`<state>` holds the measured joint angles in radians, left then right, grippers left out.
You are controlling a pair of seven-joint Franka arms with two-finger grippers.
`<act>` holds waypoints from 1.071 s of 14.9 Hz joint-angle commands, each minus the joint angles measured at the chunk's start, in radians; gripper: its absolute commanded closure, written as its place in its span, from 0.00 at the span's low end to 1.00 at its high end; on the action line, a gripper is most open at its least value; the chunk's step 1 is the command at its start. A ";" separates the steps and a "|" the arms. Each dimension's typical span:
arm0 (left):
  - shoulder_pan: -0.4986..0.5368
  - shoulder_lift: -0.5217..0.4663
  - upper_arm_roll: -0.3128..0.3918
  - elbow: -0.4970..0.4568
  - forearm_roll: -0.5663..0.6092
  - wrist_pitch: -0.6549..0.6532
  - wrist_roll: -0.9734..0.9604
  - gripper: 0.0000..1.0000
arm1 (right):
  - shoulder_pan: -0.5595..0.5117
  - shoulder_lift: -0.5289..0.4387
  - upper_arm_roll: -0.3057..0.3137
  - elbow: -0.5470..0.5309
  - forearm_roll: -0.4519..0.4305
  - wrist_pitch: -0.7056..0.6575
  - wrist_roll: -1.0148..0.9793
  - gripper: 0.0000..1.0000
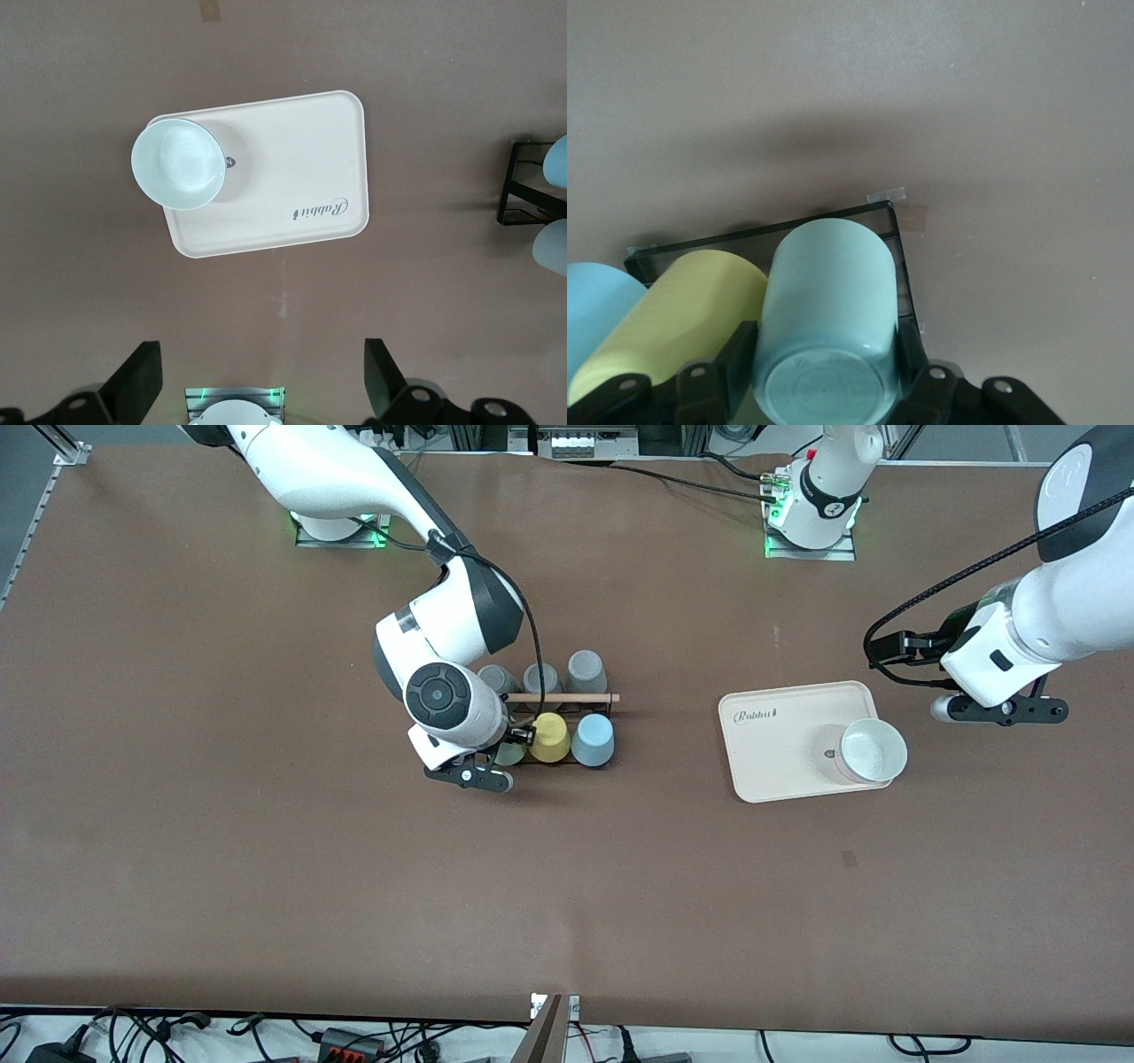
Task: Hang scattered cups on rack with three cups
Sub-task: 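Hang the pale green cup on the rack beside the yellow cup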
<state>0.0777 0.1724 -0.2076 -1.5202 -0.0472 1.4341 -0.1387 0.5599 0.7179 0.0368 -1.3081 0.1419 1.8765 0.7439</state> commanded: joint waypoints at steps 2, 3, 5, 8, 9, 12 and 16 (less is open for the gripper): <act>0.010 -0.030 -0.003 -0.032 0.010 0.008 0.027 0.00 | 0.003 0.026 0.002 0.035 0.041 0.001 0.011 0.69; 0.010 -0.030 -0.003 -0.032 0.010 0.008 0.027 0.00 | 0.003 0.031 0.002 0.035 0.041 0.001 0.011 0.69; 0.010 -0.030 -0.003 -0.032 0.010 0.008 0.027 0.00 | 0.003 0.032 0.002 0.033 0.041 0.001 0.011 0.68; 0.010 -0.030 -0.003 -0.032 0.010 0.008 0.027 0.00 | 0.003 0.028 0.002 0.033 0.041 -0.007 0.018 0.00; 0.010 -0.030 -0.003 -0.032 0.010 0.008 0.027 0.00 | 0.003 0.025 0.000 0.035 0.039 -0.008 0.018 0.00; 0.008 -0.030 -0.003 -0.031 0.010 0.008 0.027 0.00 | -0.009 0.009 -0.011 0.036 0.039 -0.014 0.017 0.00; 0.008 -0.030 -0.003 -0.032 0.010 0.008 0.027 0.00 | -0.034 -0.014 -0.012 0.059 0.039 -0.029 0.015 0.00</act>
<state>0.0784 0.1724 -0.2075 -1.5204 -0.0472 1.4341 -0.1346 0.5461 0.7215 0.0220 -1.2791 0.1631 1.8768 0.7466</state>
